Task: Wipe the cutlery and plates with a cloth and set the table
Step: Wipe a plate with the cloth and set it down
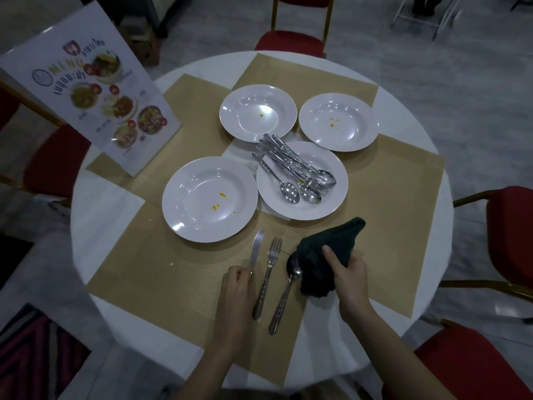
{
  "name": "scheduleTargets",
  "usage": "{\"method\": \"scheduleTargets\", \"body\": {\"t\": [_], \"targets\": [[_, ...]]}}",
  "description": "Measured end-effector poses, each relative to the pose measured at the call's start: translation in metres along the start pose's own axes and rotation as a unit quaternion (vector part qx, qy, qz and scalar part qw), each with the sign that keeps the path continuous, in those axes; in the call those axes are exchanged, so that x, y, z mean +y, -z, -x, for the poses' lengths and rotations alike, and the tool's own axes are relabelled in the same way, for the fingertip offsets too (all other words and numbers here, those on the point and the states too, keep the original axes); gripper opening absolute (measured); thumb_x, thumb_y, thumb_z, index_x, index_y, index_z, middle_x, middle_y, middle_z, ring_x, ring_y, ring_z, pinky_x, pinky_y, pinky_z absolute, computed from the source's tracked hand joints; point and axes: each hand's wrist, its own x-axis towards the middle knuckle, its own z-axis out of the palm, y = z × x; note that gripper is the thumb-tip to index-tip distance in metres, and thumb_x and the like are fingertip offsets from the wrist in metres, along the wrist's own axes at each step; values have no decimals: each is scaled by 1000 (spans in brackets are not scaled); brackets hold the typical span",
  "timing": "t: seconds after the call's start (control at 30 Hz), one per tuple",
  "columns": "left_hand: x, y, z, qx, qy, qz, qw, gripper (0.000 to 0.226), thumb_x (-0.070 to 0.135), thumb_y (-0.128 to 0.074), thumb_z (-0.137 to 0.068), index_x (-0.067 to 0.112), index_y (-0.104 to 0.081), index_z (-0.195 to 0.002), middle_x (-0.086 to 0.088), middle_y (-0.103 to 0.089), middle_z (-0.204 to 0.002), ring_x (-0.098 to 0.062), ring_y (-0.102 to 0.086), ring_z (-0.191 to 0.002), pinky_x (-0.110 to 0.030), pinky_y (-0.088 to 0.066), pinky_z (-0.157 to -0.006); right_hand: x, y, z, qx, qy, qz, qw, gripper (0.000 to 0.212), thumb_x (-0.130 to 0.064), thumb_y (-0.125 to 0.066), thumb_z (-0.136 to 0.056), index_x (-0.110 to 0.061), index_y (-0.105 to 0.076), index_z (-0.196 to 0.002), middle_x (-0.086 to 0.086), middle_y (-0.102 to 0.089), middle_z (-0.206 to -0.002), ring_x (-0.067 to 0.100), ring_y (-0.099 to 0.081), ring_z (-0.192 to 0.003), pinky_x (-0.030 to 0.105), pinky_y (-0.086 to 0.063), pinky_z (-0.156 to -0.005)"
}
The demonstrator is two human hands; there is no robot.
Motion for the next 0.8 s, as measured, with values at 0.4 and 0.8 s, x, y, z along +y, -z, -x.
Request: {"method": "scheduleTargets", "body": {"t": [0.4, 0.8], "targets": [[-61, 69, -42, 155, 242, 206, 935, 5, 12, -59, -91, 16, -59, -93, -5, -59, -94, -17, -58, -83, -33, -50, -73, -26, -77, 8, -62, 14, -27, 998, 28, -17, -63, -92, -11, -62, -119, 0, -71, -108, 11, -68, -98, 24, -56, -78], [-121, 100, -131, -31, 311, 358, 880, 47, 38, -60, -67, 16, -58, -108, -1, -68, -103, -21, -65, -97, -49, -54, -85, -42, -172, 14, -2, 117, 100, 988, 27, -5, -53, -94, -21, -58, -116, -1, -68, -107, 11, -63, -101, 35, -52, -87]]}}
